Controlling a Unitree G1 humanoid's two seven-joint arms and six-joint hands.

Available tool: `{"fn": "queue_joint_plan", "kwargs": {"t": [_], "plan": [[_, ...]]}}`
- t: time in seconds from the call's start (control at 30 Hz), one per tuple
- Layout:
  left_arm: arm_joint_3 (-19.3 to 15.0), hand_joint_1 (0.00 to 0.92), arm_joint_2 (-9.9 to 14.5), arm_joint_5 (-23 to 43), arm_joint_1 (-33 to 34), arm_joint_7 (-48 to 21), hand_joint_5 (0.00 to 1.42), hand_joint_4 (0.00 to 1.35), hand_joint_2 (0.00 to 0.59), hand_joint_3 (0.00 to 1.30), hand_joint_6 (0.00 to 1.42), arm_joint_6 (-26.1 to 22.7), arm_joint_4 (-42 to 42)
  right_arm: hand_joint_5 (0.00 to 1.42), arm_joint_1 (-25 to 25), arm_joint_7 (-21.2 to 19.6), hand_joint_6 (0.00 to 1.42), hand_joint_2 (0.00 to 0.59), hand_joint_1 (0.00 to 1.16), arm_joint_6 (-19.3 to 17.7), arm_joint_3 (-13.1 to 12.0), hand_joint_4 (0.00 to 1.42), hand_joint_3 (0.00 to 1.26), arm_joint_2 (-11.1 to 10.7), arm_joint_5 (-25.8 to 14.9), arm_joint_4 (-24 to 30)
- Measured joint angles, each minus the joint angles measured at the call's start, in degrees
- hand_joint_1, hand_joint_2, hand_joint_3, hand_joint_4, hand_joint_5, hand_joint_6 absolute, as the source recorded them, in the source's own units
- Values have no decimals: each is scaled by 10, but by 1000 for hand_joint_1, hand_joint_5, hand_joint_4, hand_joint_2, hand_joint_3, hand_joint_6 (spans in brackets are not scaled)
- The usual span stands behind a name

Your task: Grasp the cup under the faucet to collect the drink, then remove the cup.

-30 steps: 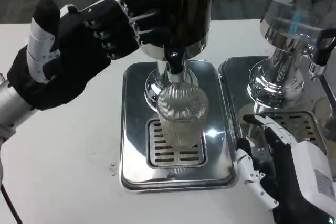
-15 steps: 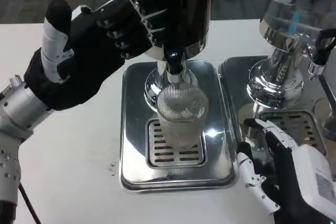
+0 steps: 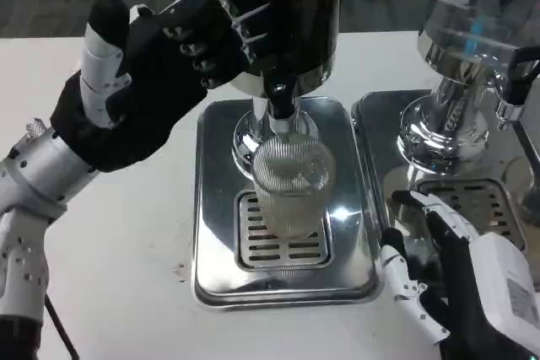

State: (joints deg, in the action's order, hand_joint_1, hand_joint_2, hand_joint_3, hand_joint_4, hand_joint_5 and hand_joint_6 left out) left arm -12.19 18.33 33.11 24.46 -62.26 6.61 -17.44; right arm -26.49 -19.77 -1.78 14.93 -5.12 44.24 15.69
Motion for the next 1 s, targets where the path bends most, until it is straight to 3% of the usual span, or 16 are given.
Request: {"fn": "queue_joint_plan", "kwargs": {"t": [0.47,1.0], "plan": [[19,0,0,-24,6,-8,0,0,63,32,75,23,-37,170,2,-2,247,460,209,0,1,174,273,1,1,0],[34,0,1,-48,28,-23,0,0,59,46,72,35,-100,170,10,-2,246,460,209,0,6,169,269,0,-3,-5]]}}
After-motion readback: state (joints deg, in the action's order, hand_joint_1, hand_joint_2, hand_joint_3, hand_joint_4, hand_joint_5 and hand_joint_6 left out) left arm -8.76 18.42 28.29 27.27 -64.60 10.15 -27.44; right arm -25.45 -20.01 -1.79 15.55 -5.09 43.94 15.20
